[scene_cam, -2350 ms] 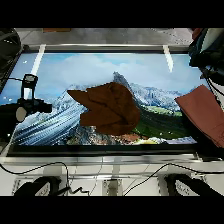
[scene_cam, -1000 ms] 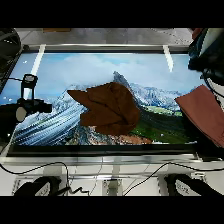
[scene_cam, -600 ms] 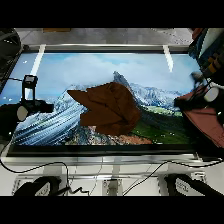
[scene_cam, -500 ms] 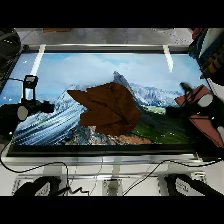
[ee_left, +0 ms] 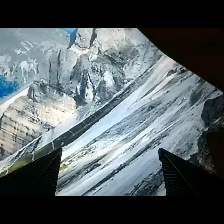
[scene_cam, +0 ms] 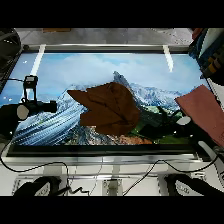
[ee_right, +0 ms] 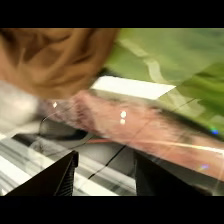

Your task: Fold the clothes and pants, and hang the long-sleeved shirts on hangers.

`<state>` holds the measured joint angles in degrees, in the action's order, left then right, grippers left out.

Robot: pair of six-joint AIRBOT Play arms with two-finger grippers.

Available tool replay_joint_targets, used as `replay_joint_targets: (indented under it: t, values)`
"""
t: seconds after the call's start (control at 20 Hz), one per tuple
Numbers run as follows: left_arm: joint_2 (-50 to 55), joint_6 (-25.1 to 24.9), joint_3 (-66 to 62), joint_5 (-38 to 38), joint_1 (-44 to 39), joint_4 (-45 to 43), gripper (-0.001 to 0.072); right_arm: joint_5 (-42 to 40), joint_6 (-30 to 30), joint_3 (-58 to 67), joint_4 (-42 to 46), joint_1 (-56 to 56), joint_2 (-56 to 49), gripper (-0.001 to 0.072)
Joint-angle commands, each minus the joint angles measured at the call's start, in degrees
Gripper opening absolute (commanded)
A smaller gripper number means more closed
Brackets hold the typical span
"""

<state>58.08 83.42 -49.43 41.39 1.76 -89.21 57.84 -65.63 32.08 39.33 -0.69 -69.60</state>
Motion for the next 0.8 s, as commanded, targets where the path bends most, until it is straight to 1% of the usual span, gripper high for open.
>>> replay_joint_targets:
  t: [0.0,0.1,0.25,0.6,0.65,0.7,0.75]
  values:
    - [0.04,-0.02,0.04,-0.04,-0.02,1.49,0.0707,-9.9,-2.69,-1.46,-4.94,-9.42,-3.02,0.0386]
    - [0.04,-0.02,0.04,-0.04,0.0,1.46,0.0707,-12.5,-3.21,-0.74,-8.24,-11.89,-6.54,0.0387]
    - [0.04,-0.02,0.04,-0.02,0.0,1.46,0.0707,-13.03,-3.39,1.53,-10.36,-11.43,-10.23,0.0447]
    - [0.04,-0.02,0.04,-0.02,0.0,1.46,0.0707,-13.94,-4.44,6.56,-10.99,-11.45,-15.02,0.044]
    - [0.04,-0.02,0.04,-0.04,0.0,1.46,0.0707,-14.12,-4.39,6.8,-10.91,-11.45,-15.19,0.0398]
    - [0.04,-0.02,0.04,-0.02,0.0,1.46,0.0706,-14.38,-4.35,6.97,-10.32,-11.45,-15.19,0.0326]
    - [0.04,-0.02,0.04,-0.02,0.0,1.46,0.0706,-14.82,-4.35,6.97,-10.14,-11.45,-15.17,0.0228]
